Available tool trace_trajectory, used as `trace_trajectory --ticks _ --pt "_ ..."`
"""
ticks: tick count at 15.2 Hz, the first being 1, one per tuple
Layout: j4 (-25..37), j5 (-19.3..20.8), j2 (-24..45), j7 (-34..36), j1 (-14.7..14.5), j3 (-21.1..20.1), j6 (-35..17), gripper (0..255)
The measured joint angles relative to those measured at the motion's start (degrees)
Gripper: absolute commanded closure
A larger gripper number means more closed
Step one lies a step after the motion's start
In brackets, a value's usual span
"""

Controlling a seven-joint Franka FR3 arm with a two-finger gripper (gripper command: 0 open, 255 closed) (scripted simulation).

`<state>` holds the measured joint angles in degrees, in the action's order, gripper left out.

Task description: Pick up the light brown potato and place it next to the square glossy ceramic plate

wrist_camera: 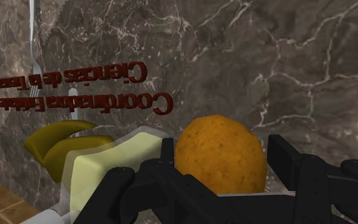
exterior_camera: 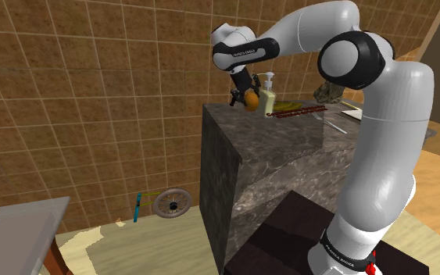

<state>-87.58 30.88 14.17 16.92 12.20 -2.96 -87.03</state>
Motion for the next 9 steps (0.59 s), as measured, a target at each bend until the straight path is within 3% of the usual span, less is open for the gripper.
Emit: trace_trajectory --ticks 9 --pt "7.0 0.2 0.5 -2.9 -0.5 0.0 5.8 255"
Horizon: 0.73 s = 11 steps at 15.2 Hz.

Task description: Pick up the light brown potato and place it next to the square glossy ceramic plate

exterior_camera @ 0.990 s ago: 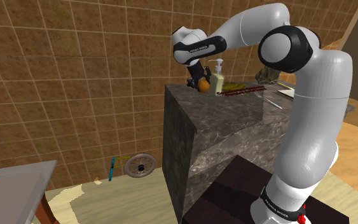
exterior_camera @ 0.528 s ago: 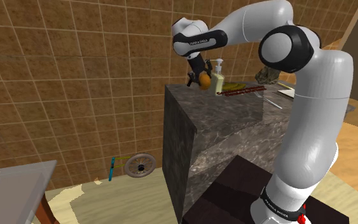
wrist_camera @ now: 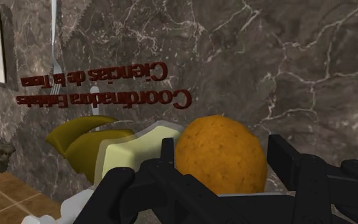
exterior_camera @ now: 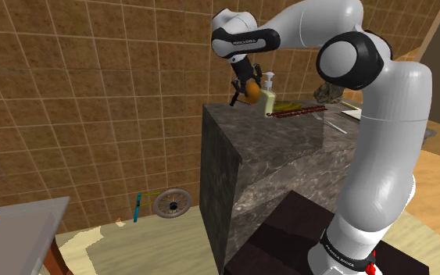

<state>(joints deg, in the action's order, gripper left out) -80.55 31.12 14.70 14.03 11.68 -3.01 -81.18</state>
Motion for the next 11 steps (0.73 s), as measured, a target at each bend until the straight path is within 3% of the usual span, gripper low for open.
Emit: trace_trajectory --ticks 11 --pt "-18.5 1.3 -13.9 -7.7 7.0 5.1 -10.2 255"
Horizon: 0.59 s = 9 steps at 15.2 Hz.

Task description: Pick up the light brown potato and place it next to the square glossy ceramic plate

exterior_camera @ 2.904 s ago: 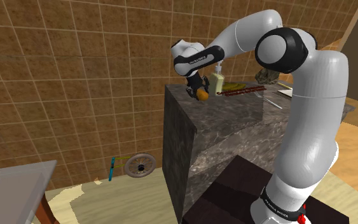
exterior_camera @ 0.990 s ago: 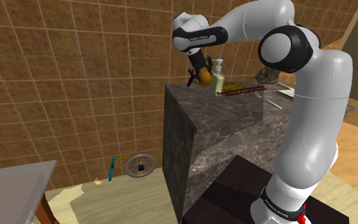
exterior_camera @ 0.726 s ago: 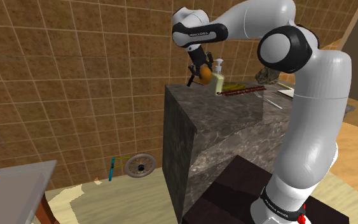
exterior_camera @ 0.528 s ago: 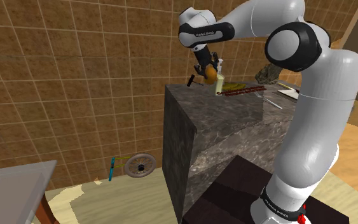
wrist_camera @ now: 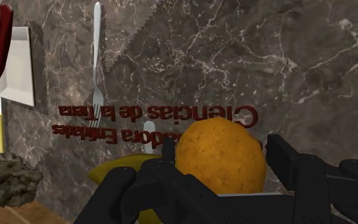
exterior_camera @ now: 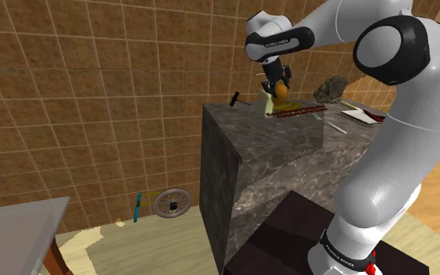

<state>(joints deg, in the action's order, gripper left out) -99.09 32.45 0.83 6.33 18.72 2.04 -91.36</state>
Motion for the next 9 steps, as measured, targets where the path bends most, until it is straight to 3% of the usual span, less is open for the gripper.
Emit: trace_trajectory --ticks 9 --pt "-9.5 2.4 -7.4 -8.3 5.5 6.2 -8.0 255"
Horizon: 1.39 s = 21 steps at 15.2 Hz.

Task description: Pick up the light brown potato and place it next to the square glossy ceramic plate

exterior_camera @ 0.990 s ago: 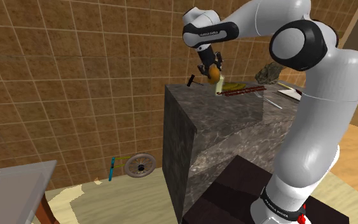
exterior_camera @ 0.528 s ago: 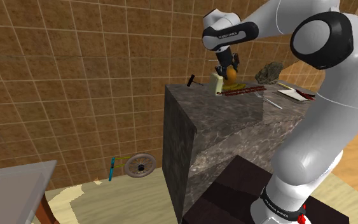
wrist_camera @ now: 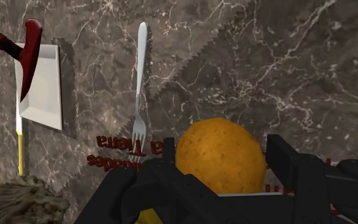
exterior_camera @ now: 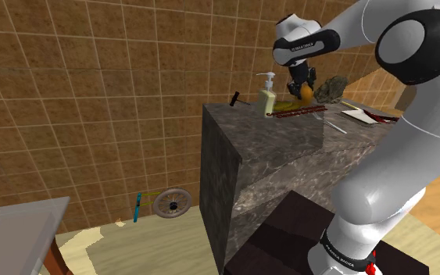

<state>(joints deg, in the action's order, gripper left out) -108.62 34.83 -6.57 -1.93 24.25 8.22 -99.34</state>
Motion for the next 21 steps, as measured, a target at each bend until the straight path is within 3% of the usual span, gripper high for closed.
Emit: trace_trajectory --ticks 11,21 --pt "-5.1 2.7 -3.6 -12.0 7.0 9.4 -10.2 255" --pt "-2.2 1.2 0.0 -24.8 13.0 18.6 -19.1 255"
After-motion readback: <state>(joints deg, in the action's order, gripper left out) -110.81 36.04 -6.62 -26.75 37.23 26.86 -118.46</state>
